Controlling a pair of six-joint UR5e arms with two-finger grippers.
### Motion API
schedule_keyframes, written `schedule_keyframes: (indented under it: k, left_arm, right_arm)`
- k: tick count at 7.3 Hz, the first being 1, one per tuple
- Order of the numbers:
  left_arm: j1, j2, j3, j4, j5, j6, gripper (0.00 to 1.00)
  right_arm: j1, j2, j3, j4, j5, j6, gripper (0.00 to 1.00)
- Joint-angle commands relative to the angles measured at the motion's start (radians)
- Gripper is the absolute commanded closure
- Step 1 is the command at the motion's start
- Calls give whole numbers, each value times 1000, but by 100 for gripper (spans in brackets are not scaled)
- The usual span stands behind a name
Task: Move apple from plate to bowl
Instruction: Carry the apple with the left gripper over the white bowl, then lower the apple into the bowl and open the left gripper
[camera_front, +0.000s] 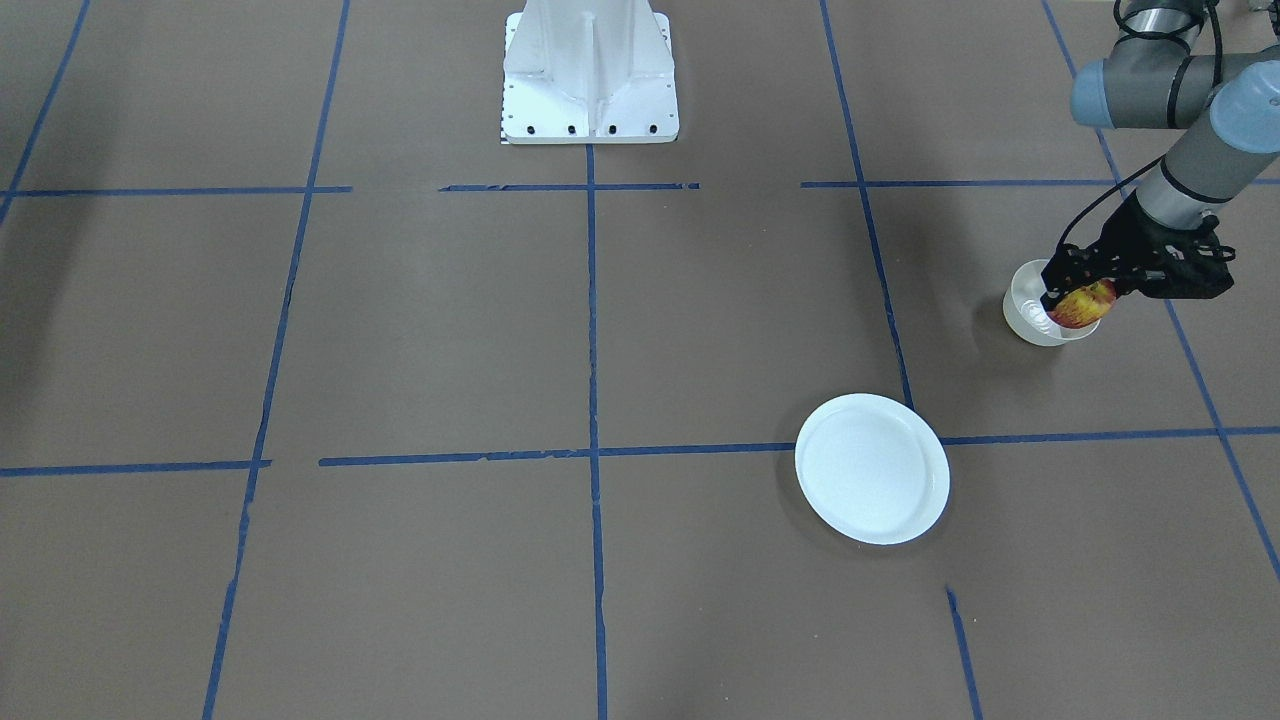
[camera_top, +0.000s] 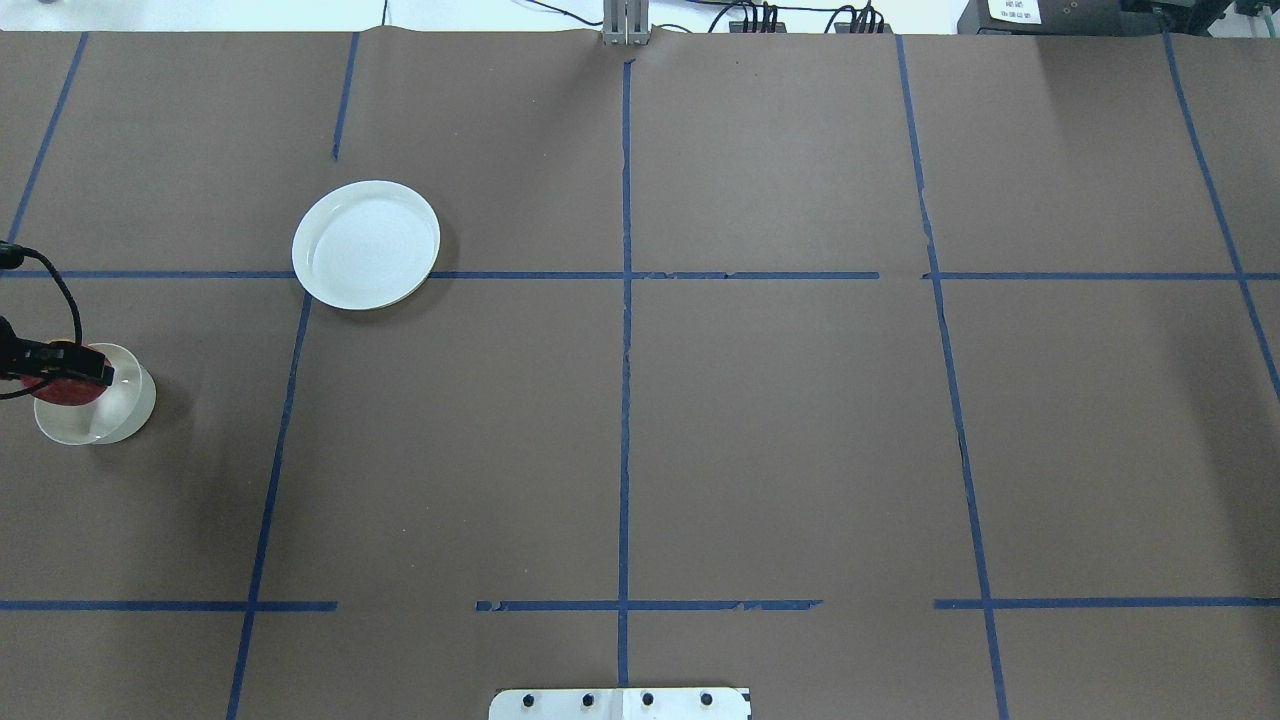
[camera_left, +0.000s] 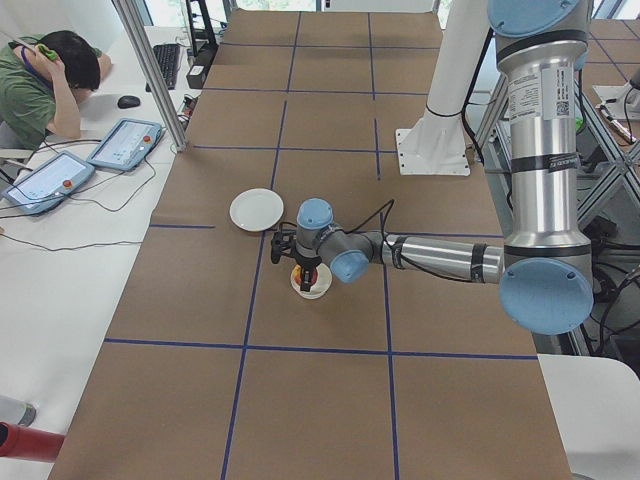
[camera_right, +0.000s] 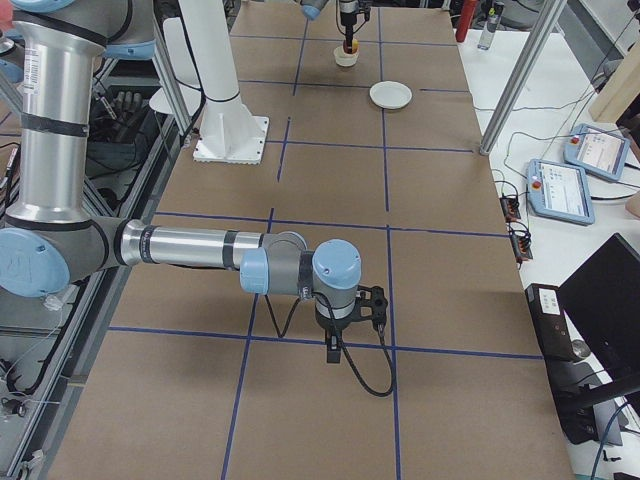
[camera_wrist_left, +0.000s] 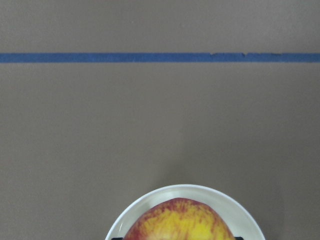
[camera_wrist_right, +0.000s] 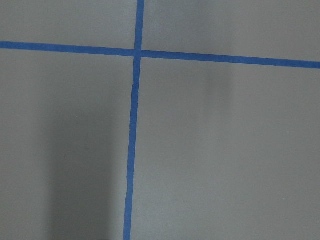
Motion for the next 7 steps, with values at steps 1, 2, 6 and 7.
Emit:
schedule_keyframes:
  k: [1, 2, 6, 7]
  left_arm:
    - [25, 7, 2, -2, -1, -1, 60]
    - [30, 7, 4, -3, -2, -1, 58]
    - [30, 6, 2, -14, -8, -1, 1]
    - [29, 6, 1, -14, -10, 2, 0]
  right_arm:
    - [0, 0, 0, 0, 0, 0, 0]
    - [0, 0, 0, -1, 0, 0, 0]
    - [0, -2, 0, 0, 0, 0, 0]
    - [0, 0, 0, 0, 0, 0, 0]
